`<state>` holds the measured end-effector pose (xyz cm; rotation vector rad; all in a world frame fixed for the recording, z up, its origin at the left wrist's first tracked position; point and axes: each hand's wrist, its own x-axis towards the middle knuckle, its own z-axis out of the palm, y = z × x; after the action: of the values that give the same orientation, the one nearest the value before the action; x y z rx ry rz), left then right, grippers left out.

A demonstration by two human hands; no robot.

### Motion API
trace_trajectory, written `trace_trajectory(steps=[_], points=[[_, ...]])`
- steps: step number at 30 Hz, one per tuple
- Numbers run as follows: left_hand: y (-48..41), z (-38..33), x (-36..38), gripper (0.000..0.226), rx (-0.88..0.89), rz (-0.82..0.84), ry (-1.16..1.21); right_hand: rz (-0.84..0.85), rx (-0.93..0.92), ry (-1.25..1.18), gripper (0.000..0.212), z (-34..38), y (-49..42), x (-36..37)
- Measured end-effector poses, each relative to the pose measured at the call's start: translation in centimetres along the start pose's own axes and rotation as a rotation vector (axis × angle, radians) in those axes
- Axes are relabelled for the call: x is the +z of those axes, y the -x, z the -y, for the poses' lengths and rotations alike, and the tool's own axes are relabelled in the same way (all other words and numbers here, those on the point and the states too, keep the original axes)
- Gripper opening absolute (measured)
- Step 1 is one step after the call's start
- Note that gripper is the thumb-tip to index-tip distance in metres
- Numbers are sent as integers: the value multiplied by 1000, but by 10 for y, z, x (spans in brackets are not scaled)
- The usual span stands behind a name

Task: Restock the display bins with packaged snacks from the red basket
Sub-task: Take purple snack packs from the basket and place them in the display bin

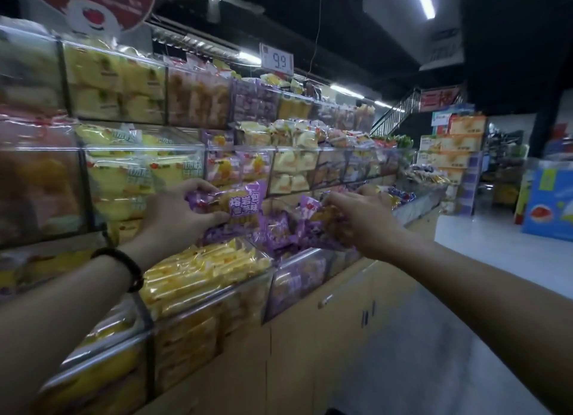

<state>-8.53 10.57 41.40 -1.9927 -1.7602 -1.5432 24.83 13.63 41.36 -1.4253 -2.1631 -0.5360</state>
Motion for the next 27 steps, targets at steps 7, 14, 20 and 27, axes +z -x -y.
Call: trace_trajectory(steps=[7,14,20,27], points=[[-32,47,52,43,118,-137,14,145,-41,-14,37,21,-86,53],[-40,88,68,40,132,-133,-16,194,-109,139,38,21,-141,118],[-39,81,81,40,181,-174,-34,323,-25,139,34,38,-157,179],[-42,87,87,42,147,-114,50,359,8,-77,48,31,-157,193]])
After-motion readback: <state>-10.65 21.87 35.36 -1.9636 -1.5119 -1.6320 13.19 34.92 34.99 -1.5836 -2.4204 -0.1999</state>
